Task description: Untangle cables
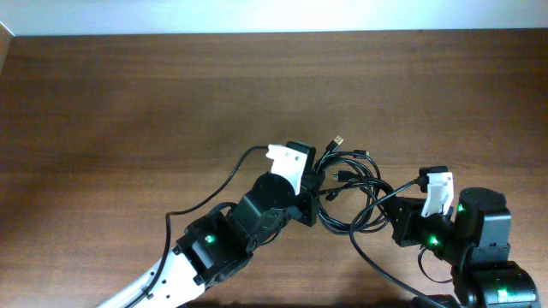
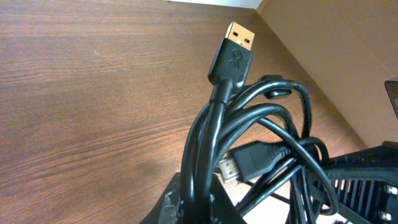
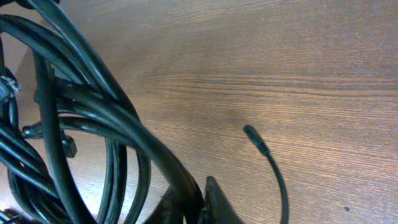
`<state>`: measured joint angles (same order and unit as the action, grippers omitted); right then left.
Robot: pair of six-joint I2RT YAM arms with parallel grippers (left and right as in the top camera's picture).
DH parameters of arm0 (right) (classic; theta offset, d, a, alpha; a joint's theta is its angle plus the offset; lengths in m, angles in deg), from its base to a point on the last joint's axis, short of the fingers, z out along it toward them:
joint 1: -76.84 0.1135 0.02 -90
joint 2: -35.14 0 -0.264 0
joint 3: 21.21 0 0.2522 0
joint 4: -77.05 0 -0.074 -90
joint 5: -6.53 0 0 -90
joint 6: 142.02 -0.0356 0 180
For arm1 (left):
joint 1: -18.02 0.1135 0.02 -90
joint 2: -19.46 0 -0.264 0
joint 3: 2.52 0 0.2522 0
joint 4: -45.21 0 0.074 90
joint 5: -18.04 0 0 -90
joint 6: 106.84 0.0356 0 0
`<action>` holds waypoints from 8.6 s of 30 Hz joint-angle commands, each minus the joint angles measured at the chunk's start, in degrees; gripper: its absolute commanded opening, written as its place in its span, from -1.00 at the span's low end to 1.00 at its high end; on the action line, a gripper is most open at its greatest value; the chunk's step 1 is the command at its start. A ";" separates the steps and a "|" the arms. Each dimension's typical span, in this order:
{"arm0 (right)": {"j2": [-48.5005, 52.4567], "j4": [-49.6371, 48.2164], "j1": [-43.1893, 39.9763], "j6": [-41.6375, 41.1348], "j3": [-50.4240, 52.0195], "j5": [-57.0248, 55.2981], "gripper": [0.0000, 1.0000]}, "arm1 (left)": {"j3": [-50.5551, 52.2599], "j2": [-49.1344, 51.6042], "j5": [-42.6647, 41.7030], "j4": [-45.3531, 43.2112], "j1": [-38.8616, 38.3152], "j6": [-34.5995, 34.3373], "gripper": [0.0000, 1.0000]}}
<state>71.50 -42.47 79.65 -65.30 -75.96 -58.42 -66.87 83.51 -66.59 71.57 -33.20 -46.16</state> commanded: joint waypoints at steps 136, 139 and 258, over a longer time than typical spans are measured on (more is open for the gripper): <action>1.46 -4.11 -0.22 -1.66 0.15 12.90 0.92 | -1.16 2.34 6.16 5.86 -0.17 -46.88 -1.00; 1.46 -4.11 -0.22 -1.66 0.15 12.90 0.92 | -1.16 2.95 5.03 5.86 -0.17 -46.88 -1.00; 3.39 -6.40 -0.22 -4.68 0.15 14.05 -0.92 | -1.16 9.01 -28.04 5.49 -1.97 83.14 0.14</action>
<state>75.13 -48.31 79.65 -72.31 -75.90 -46.28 -67.28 92.23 -94.06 76.34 -35.17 37.01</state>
